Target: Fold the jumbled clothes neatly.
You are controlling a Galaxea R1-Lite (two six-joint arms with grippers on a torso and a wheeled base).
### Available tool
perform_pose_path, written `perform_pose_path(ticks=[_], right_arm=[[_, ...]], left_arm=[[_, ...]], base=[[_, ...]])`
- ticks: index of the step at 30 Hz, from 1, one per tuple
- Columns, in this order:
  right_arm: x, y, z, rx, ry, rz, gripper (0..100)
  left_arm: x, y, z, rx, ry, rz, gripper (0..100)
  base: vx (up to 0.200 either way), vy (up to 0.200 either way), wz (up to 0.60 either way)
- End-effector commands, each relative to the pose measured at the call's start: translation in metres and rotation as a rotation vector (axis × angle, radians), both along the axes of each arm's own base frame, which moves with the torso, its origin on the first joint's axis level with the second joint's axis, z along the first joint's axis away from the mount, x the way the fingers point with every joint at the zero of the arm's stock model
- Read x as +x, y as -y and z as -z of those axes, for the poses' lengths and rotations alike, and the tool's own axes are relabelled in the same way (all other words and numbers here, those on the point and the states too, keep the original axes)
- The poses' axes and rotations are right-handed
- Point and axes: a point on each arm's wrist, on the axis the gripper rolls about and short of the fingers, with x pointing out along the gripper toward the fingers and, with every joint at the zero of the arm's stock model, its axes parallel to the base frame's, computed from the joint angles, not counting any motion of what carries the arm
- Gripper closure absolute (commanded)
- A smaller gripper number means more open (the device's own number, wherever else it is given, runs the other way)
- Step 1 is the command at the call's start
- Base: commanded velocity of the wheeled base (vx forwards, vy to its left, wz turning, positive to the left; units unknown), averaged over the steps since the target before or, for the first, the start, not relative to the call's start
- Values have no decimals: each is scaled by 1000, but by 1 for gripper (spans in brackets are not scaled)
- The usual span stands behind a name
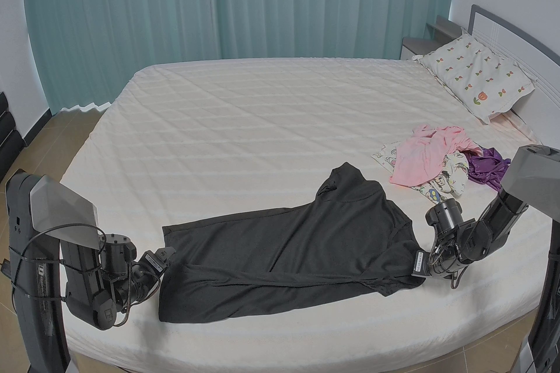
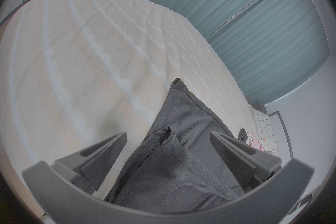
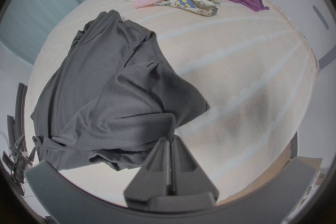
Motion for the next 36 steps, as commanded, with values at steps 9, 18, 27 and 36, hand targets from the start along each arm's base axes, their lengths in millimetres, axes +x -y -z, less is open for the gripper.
perform_pose_path(ticks=[9, 18, 27, 36], right_arm=[[8, -3, 1, 21, 64, -5, 0], [35, -7, -22, 213, 278, -14, 0], [60, -8, -3, 309, 259, 5, 0], [61, 2, 8, 286, 242, 2, 0]], left_arm=[[0, 0, 0, 0, 1, 0, 0], [0, 0, 0, 0, 1, 0, 0], [0, 0, 0, 1, -1, -2, 0], [0, 0, 0, 1, -1, -2, 0]], base=[[0, 0, 0], [0, 0, 0], [0, 0, 0], [0, 0, 0]])
